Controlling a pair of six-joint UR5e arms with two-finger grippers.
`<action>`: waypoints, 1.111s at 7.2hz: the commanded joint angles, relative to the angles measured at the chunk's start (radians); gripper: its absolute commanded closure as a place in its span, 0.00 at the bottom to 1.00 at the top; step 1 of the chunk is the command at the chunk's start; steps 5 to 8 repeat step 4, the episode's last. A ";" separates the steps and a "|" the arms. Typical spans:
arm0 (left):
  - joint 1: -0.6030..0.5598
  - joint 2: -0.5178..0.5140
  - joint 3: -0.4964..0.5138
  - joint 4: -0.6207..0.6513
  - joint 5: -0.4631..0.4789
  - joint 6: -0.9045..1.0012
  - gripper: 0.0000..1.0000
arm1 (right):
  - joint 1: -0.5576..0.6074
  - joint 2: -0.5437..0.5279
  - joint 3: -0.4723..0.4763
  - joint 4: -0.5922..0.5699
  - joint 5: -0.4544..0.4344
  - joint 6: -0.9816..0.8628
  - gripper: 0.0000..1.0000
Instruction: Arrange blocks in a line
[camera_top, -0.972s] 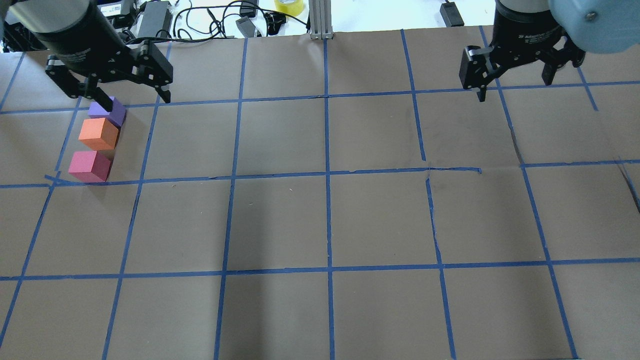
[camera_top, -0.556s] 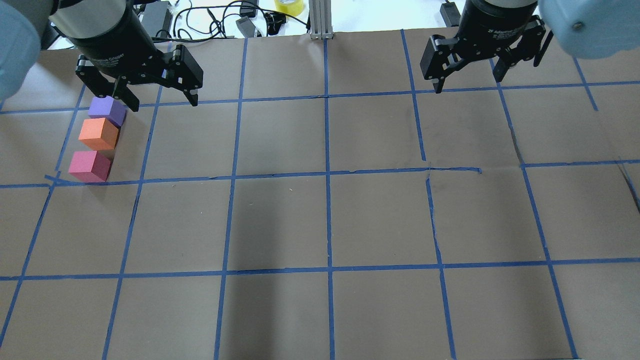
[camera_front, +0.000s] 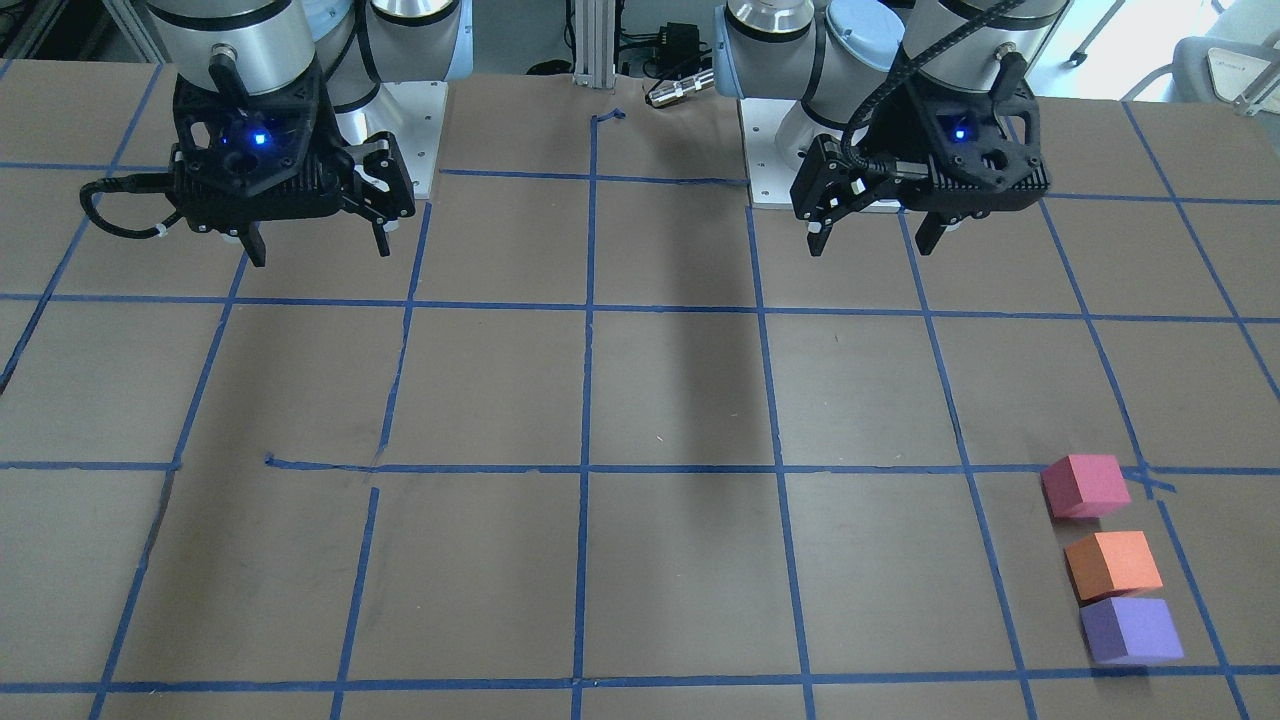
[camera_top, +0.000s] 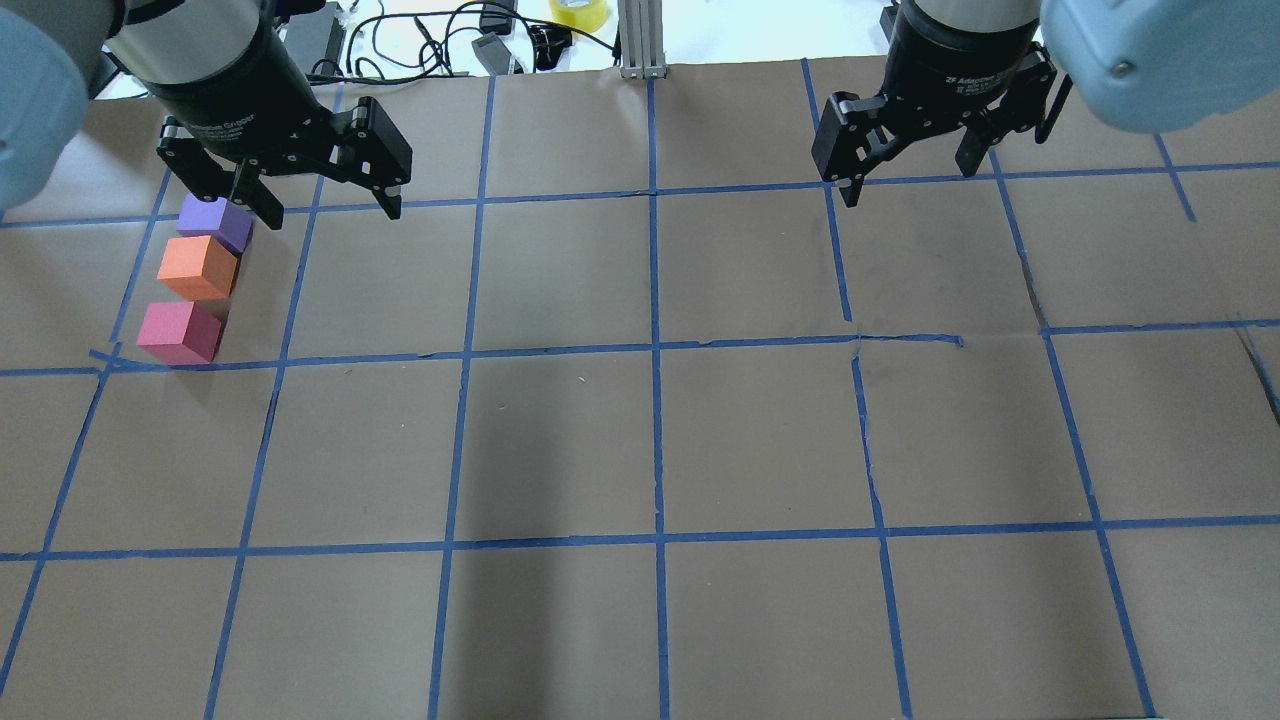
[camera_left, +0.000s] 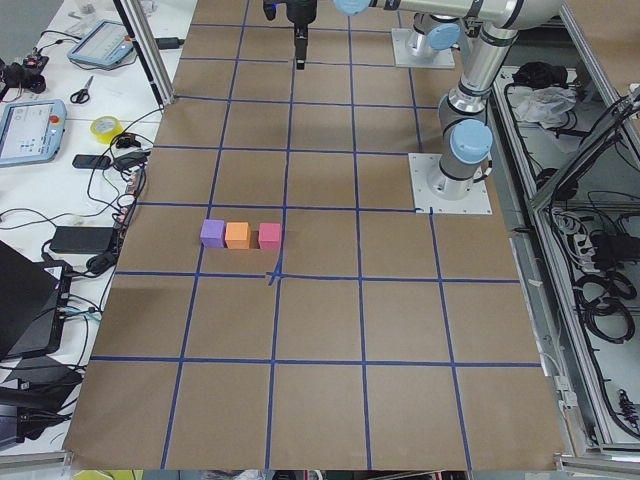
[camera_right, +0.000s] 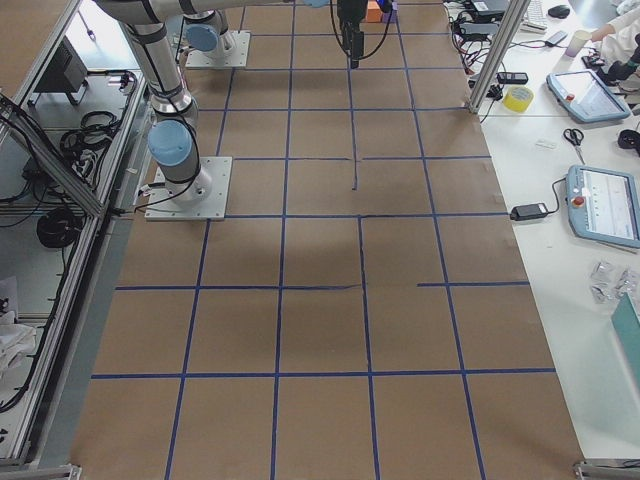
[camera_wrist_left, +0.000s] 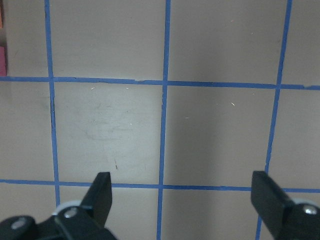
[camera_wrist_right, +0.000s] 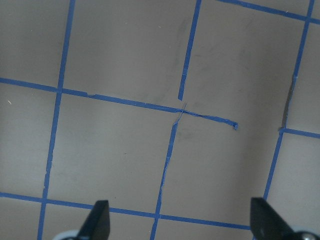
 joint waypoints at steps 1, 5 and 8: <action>0.000 0.004 0.000 0.002 0.002 0.000 0.00 | -0.005 0.012 0.008 0.001 -0.004 0.000 0.00; 0.000 0.006 0.000 0.000 0.002 0.000 0.00 | -0.044 0.012 0.009 0.007 0.003 0.001 0.00; 0.000 0.006 0.000 0.000 0.002 0.000 0.00 | -0.044 0.012 0.009 0.007 0.003 0.001 0.00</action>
